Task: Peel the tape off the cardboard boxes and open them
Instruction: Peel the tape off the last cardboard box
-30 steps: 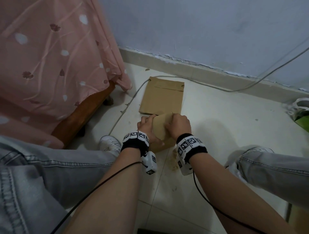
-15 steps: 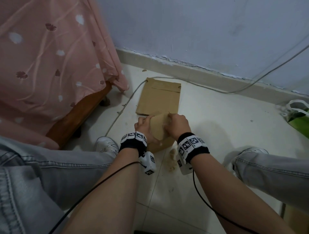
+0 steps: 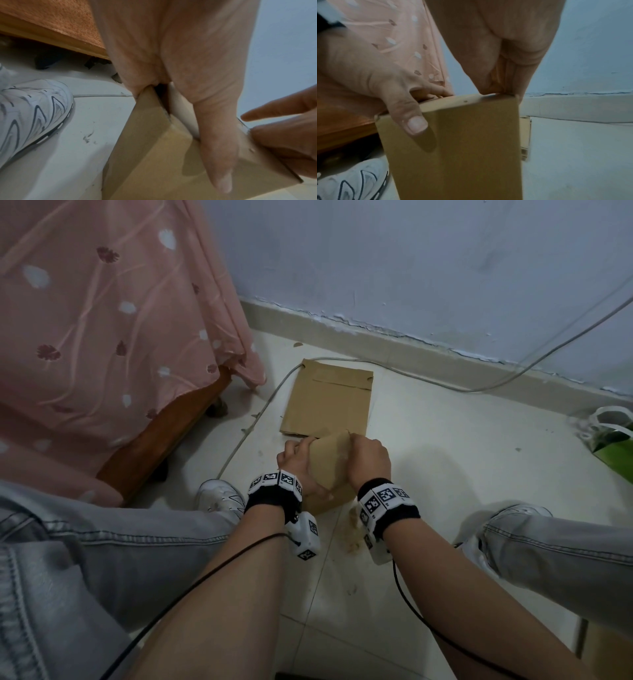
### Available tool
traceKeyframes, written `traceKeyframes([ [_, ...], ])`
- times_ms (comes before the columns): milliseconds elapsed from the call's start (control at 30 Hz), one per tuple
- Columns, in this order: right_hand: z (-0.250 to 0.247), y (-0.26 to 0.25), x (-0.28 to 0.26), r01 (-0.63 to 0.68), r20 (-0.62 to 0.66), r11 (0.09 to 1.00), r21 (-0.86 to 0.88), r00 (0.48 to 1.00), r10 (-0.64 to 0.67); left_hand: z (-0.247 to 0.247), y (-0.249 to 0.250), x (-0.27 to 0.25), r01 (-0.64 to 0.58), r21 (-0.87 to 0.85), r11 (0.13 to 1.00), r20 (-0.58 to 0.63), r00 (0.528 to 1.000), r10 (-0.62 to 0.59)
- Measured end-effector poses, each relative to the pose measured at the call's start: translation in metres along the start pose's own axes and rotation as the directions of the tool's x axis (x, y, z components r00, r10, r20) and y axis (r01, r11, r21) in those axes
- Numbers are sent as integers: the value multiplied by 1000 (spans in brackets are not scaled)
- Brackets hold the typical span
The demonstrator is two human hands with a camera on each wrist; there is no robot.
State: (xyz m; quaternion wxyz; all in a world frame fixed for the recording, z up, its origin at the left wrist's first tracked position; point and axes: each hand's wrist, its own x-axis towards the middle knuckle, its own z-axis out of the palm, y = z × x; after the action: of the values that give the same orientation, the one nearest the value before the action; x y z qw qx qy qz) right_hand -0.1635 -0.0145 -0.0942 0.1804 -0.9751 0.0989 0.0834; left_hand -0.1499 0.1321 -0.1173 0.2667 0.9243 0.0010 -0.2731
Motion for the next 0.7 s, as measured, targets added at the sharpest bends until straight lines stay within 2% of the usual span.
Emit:
traceKeyframes([
  [133,-5,2,3,-40,38,997,72,999,37,-1,1,1,3,4,1000,12,1000,-3],
  [233,-6,-4,0,-36,80,997,64,996,31,-1,2,2,6,17,1000,12,1000,-6],
  [467,-2,-7,2,-14,33,1000,3,999,14,1,0,4,-1,19,1000,5,1000,1],
  [700,2,-11,1,-51,-37,999,8,998,51,1,-1,4,0,10,1000,7,1000,0],
])
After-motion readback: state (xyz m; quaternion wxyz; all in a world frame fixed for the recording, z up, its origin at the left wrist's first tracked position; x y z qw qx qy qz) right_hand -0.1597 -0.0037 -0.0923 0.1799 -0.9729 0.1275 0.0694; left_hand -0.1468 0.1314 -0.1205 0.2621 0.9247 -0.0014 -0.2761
